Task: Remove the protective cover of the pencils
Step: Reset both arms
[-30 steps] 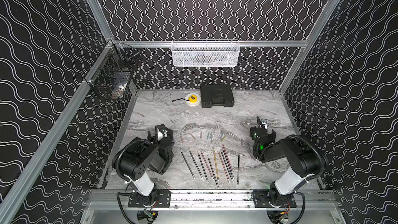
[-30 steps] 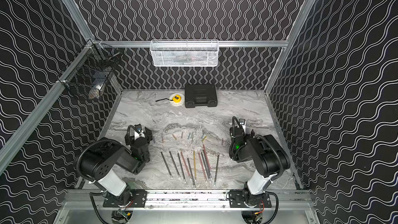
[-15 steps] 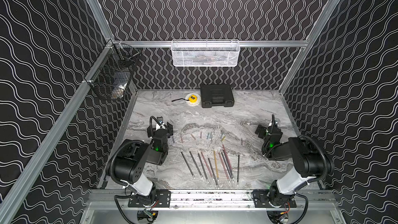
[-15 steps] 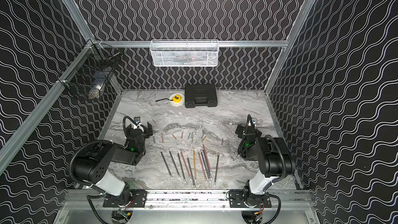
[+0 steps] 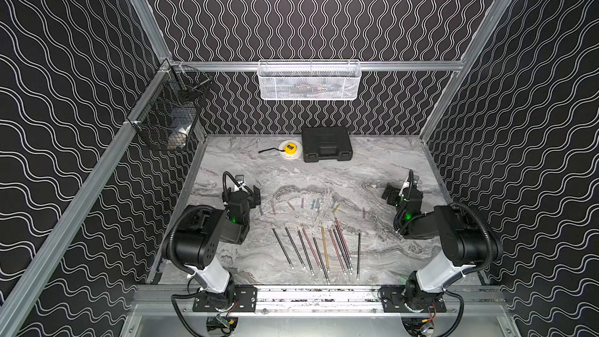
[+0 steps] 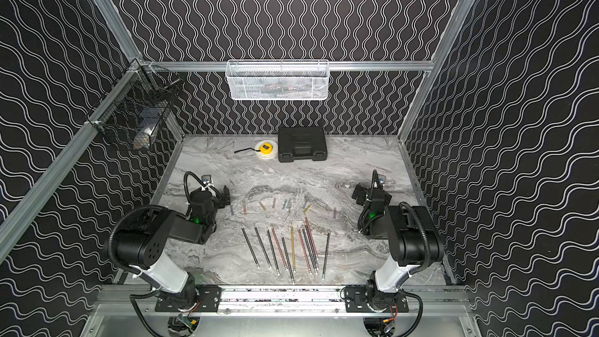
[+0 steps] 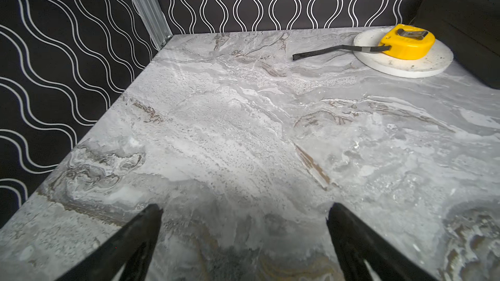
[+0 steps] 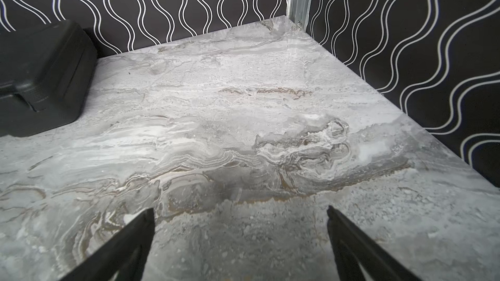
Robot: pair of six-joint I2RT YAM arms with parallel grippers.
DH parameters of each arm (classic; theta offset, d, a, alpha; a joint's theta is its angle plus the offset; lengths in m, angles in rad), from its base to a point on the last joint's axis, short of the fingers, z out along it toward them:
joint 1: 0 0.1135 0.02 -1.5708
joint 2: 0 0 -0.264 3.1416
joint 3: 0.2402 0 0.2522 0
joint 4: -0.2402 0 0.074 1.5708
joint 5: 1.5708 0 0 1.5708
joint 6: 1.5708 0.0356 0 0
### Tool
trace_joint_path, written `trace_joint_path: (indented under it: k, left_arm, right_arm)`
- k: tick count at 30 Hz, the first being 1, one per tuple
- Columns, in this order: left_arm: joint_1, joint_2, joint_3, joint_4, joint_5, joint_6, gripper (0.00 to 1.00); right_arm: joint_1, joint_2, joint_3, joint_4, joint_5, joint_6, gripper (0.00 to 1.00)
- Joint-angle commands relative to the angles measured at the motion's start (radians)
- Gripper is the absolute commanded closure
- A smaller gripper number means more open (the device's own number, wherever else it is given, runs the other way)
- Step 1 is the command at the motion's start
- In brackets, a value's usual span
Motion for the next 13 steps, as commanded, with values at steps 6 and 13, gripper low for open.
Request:
trace_joint_path:
  k: [6, 13]
  left_arm:
    - [-0.005, 0.008, 0.006, 0.039, 0.009, 0.015, 0.00]
    - [-0.006, 0.004, 0.001, 0.035, 0.009, 0.015, 0.00]
  right_arm:
    - [0.000, -0.001, 0.002, 0.035, -0.008, -0.005, 0.00]
    - [0.000, -0.001, 0.000, 0.039, -0.009, -0.007, 0.00]
